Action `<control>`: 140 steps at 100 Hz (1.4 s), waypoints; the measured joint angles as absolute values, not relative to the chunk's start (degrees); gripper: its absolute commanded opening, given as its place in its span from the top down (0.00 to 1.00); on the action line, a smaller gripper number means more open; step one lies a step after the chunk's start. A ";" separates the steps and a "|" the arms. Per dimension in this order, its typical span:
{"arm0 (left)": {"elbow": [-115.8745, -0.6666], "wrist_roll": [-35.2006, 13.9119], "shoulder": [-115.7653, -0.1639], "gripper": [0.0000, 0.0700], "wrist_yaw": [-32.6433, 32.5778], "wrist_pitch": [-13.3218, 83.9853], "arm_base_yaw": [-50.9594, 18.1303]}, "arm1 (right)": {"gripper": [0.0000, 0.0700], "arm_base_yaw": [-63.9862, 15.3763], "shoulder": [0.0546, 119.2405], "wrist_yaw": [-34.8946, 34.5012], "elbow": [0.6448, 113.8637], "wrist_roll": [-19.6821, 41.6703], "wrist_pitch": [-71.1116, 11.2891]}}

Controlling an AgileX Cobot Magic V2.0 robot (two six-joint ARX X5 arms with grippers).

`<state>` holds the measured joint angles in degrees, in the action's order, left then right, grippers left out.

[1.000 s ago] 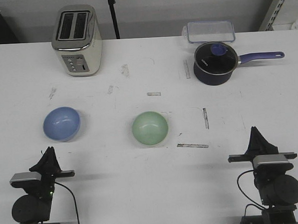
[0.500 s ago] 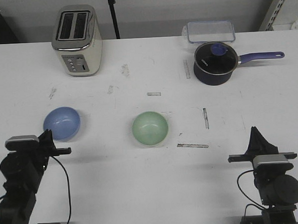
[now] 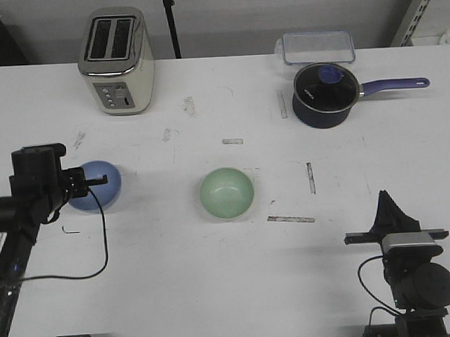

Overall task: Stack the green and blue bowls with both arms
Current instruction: 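Move the left gripper forward over the light blue bowl, then lower the left gripper and grasp the rim of the blue bowl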

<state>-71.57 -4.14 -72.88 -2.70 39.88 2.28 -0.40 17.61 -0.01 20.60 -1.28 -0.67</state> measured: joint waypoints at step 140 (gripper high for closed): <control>-80.84 -10.00 -101.32 0.34 14.87 49.63 18.52 | 0.99 -0.40 17.61 -0.01 20.60 -1.28 -0.67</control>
